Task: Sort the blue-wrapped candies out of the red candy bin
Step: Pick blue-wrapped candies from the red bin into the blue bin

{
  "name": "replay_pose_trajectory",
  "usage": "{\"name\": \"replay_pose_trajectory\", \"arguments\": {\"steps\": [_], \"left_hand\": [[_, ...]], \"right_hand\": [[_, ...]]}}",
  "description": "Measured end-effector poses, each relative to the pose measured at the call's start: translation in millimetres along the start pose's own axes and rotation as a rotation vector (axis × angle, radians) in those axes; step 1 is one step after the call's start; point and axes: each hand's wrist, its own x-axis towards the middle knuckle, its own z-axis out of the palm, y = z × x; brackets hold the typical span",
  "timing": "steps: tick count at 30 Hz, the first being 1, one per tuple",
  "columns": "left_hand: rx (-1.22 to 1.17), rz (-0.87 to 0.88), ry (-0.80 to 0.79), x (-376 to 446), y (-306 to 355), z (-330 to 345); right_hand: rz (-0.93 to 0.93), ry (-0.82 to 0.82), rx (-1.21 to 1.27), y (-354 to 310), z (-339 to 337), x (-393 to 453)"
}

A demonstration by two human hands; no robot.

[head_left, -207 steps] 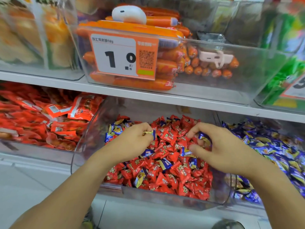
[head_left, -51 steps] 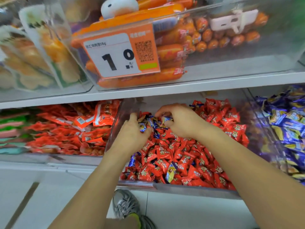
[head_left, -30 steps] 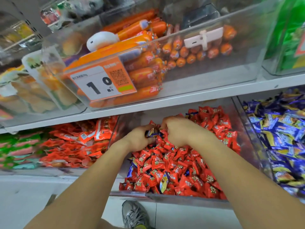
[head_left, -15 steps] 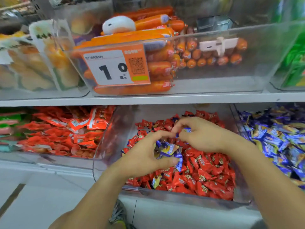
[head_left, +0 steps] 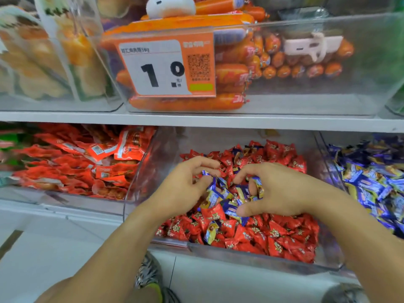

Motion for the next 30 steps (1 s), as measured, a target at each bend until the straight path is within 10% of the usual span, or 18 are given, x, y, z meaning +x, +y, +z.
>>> {"name": "replay_pose_trajectory", "arguments": {"steps": [30], "left_hand": [[0.507, -0.007, -0.032, 4.6, -0.1, -3.9]], "right_hand": [[-0.149, 0.096, 0.154, -6.3, -2.2, 7.0]]}}
